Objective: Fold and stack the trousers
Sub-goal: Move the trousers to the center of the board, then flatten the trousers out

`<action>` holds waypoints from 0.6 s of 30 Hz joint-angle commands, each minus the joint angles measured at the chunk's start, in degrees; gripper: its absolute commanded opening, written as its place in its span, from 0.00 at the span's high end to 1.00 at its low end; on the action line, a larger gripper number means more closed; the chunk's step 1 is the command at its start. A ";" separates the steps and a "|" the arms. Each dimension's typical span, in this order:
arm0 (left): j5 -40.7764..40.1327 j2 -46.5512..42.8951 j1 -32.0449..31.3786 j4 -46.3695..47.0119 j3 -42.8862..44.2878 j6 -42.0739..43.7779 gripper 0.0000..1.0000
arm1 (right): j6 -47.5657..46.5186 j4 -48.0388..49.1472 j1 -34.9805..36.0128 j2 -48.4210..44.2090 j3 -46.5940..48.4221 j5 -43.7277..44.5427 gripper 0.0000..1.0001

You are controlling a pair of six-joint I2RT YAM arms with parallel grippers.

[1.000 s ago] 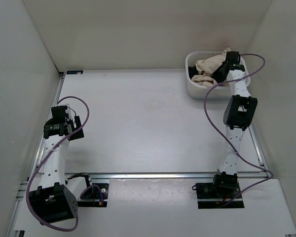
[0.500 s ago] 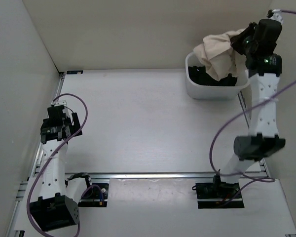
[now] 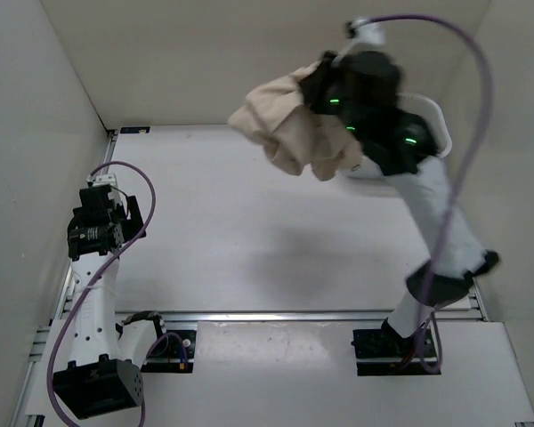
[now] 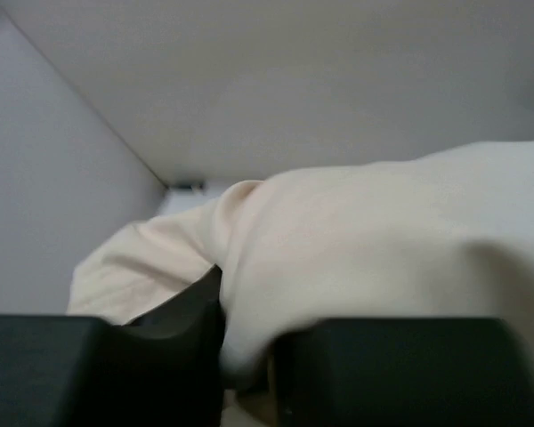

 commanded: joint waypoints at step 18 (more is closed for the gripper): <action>9.87 11.67 -0.78 -0.11 12.46 -0.03 0.00 | 14.54 -6.52 -5.44 11.87 -36.53 -18.67 0.01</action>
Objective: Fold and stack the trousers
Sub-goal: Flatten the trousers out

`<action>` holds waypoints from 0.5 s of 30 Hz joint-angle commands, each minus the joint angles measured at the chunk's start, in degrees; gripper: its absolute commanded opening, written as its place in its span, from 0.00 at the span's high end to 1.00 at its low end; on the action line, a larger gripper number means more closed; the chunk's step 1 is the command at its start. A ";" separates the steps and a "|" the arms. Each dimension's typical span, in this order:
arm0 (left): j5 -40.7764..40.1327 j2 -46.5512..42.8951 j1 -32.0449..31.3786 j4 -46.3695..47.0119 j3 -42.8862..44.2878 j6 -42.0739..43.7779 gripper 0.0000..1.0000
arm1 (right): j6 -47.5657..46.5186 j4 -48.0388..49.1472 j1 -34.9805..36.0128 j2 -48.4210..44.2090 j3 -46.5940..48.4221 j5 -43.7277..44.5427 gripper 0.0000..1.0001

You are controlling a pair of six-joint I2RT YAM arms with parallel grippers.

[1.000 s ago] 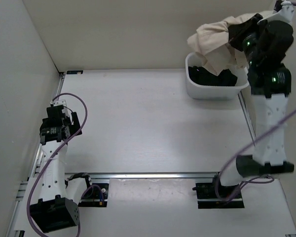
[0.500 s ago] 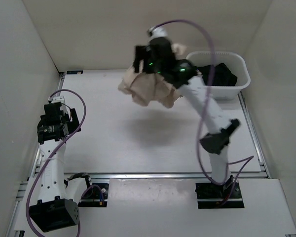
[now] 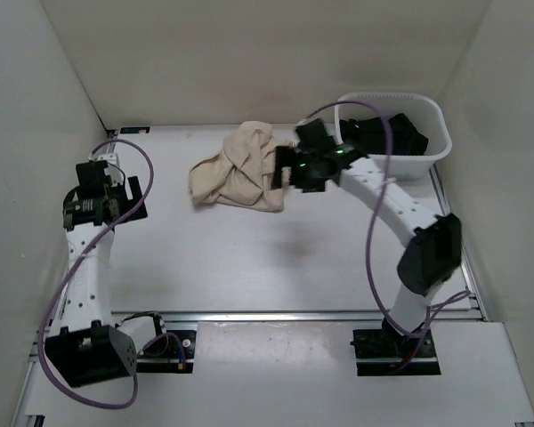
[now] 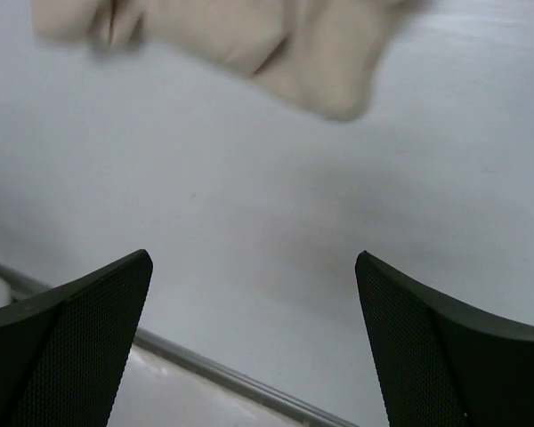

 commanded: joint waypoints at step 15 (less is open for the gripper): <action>-0.89 47.60 -18.21 8.35 27.07 -0.03 0.00 | 16.96 13.22 -13.44 19.32 3.47 -5.48 0.01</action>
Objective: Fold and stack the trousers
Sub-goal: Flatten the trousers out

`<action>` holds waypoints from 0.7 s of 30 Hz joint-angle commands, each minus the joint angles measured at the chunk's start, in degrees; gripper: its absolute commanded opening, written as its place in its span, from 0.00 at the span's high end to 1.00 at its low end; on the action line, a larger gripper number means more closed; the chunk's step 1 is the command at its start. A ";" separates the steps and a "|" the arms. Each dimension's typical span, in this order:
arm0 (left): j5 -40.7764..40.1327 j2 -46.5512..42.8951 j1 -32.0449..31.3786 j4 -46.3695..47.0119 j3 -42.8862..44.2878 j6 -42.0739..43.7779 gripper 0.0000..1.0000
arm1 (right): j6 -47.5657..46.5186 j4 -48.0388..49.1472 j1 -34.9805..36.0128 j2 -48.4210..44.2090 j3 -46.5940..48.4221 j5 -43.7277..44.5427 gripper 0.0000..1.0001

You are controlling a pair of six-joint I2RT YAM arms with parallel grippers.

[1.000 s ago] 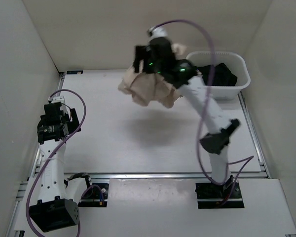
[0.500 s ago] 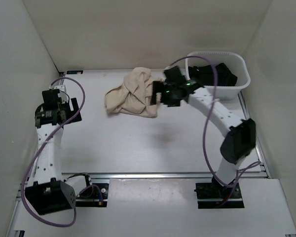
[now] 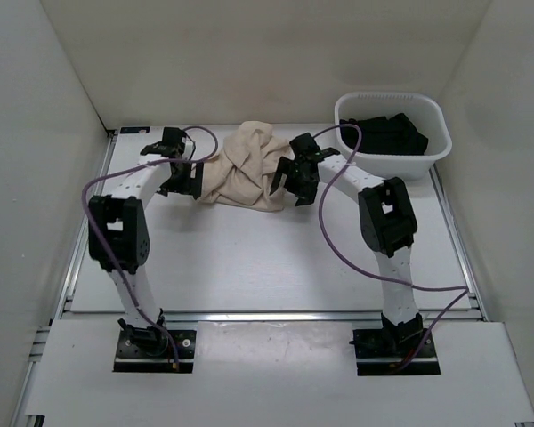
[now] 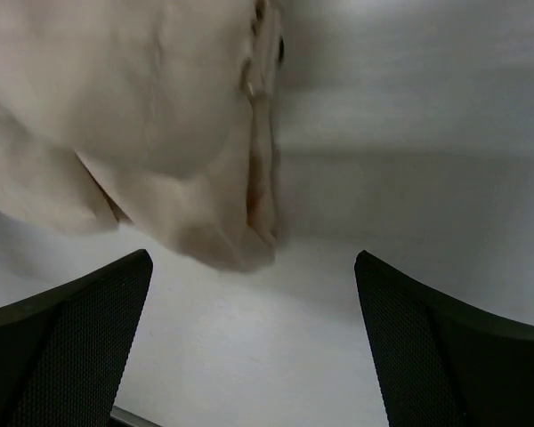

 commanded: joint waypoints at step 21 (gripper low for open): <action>13.79 -8.42 10.44 -7.17 8.28 -0.08 0.86 | 6.04 3.56 -6.62 -26.57 -24.70 0.91 1.00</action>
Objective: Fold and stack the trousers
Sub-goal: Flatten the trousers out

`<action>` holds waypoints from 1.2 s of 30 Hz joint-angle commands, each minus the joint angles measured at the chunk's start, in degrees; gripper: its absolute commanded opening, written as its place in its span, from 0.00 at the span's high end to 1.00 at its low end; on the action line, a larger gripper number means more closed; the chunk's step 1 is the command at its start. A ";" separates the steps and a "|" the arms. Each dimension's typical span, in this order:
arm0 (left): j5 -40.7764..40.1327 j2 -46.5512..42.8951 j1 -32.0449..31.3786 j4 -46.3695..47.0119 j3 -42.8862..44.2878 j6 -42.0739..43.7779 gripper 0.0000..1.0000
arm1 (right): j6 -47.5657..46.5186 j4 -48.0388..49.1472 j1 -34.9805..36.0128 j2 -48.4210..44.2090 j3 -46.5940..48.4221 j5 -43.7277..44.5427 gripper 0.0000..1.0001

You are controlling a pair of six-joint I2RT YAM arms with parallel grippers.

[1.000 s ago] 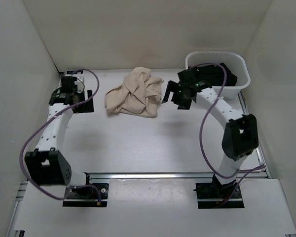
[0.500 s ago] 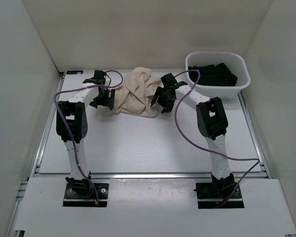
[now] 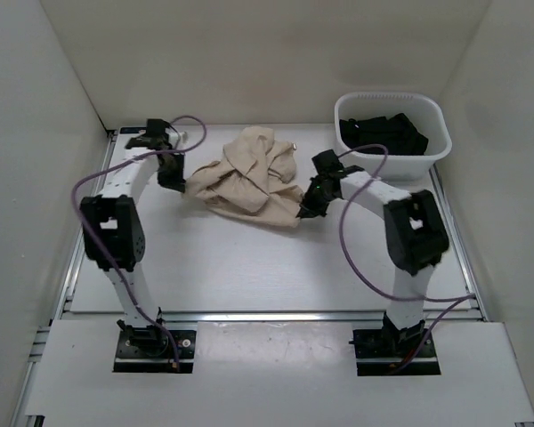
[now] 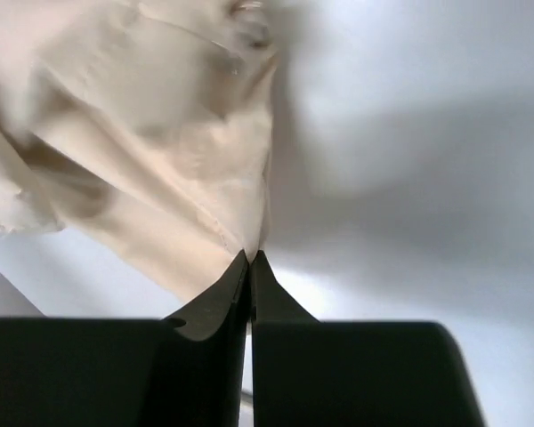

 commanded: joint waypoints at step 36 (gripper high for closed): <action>-1.19 -29.16 -4.21 -17.10 -11.00 0.01 0.02 | -15.67 -24.81 -22.02 -53.24 -2.42 28.63 1.00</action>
